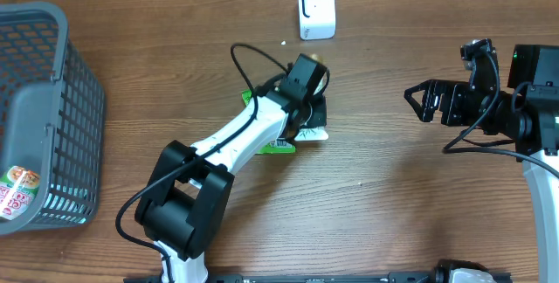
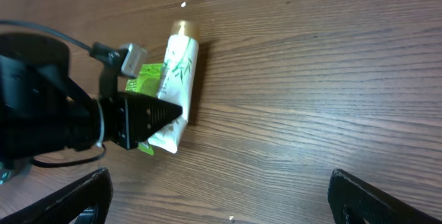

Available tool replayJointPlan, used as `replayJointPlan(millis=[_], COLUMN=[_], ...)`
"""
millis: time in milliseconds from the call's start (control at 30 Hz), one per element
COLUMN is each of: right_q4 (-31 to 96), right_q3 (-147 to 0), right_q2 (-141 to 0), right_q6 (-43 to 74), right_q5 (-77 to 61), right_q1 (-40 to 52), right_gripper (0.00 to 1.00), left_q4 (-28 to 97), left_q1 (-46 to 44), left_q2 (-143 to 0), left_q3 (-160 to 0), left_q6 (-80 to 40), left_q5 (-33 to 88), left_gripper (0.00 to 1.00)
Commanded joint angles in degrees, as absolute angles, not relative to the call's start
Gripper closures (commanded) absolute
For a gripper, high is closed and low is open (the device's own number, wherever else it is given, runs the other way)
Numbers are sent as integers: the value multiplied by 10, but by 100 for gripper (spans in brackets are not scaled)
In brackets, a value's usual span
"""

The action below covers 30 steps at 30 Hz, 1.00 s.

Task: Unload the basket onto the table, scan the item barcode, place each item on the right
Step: 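Place the white tube beside the green bag and release, then return the left gripper into the basket toward the cup noodle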

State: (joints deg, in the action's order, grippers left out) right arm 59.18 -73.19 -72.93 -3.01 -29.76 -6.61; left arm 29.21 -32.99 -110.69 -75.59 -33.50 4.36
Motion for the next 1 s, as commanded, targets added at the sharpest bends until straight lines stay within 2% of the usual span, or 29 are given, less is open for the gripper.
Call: replayJointPlan(millis=[0, 33, 67, 133, 167, 333, 633, 833, 967], right_q4=[589, 589, 588, 588, 588, 589, 588, 588, 589], right_q3=[-746, -746, -746, -746, -746, -746, -746, -746, -746], right_q2=[-728, -728, -728, -728, -728, -728, -728, -728, -728], right_q6=[-34, -34, -34, -34, -34, -34, -34, -32, -32], right_q5=[-298, -298, -298, -298, -298, -298, -298, -298, -298], right_q1=[-64, -64, -64, -64, -64, -64, -64, -64, -64], right_gripper=[0, 0, 0, 0, 0, 0, 0, 0, 0], left_q4=[263, 263, 262, 253, 243, 296, 558, 739, 808], left_q1=[-331, -331, -331, -331, -330, -317, -233, -123, -36], left_q2=[-1094, -1094, -1094, -1094, -1094, -1085, -1046, -1005, -972], left_q3=[-729, -728, -729, -729, -731, -784, -1050, -1231, -1301], left_q6=[-368, -369, -369, -367, -354, -333, -273, -267, -252], left_q5=[58, 60, 64, 91, 130, 162, 157, 46, -21], left_gripper=[96, 92, 84, 60, 45, 40, 37, 38, 36])
